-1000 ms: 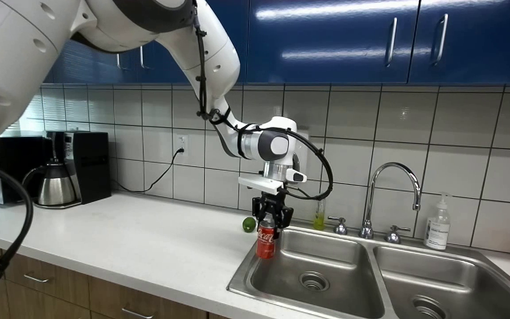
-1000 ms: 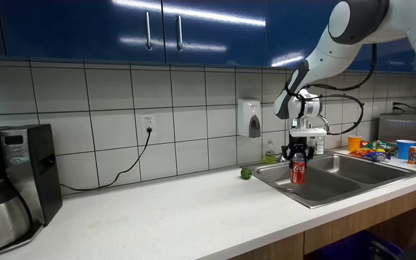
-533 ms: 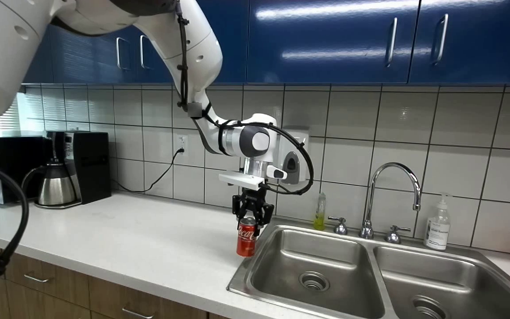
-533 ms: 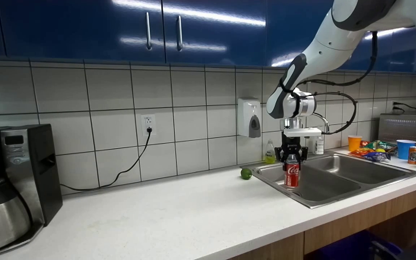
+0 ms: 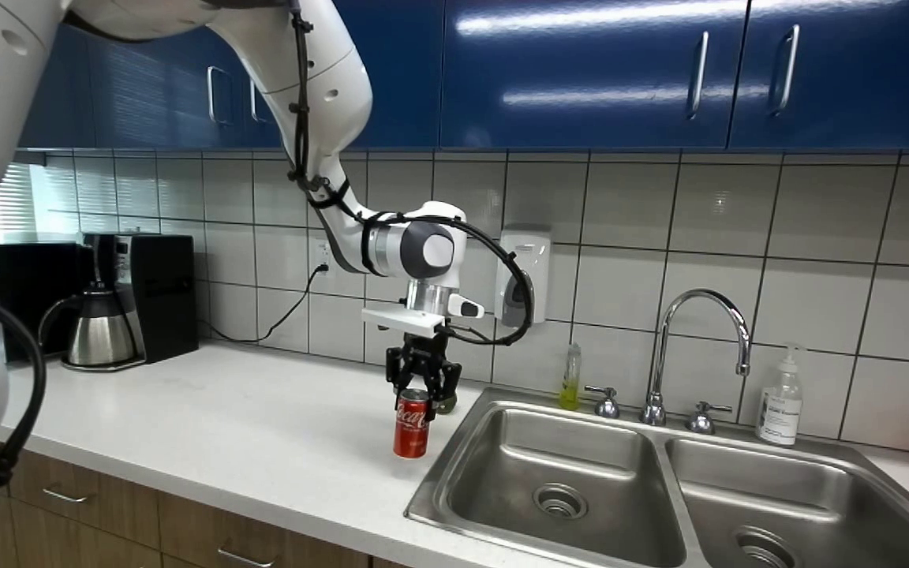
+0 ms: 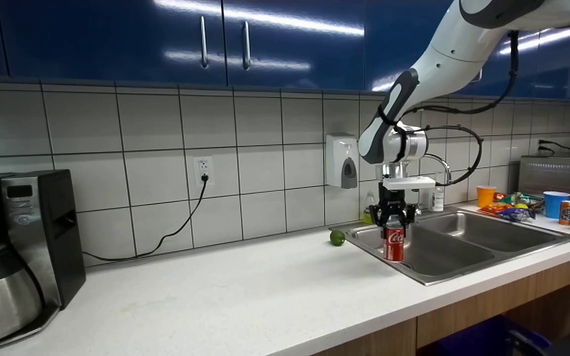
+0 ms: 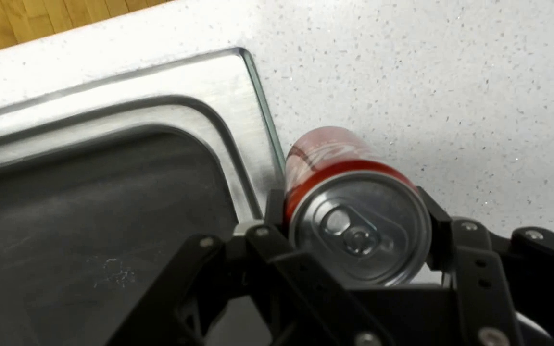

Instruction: Pick up the can from the sink and put it on the counter

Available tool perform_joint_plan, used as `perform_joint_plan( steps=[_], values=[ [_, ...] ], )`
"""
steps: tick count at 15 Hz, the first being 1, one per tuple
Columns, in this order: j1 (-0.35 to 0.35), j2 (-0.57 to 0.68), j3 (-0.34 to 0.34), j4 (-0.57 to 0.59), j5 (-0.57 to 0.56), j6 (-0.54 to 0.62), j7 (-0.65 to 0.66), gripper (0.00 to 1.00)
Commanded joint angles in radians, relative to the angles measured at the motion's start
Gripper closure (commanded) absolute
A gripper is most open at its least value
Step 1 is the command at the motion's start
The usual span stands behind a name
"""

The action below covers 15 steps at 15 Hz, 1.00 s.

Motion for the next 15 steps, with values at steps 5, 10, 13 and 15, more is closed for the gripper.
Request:
perform_joint_plan(
  steps=[5,10,13,15],
  values=[
    [-0.004,-0.045,0.016,-0.069,-0.002,0.048,-0.017,0.62],
    [0.007,-0.044,0.017,-0.104,-0.022,0.095,-0.009,0.62],
    [0.011,-0.046,0.021,-0.125,-0.025,0.119,-0.008,0.62],
    [0.013,-0.043,0.021,-0.131,-0.025,0.123,-0.007,0.62]
  ],
)
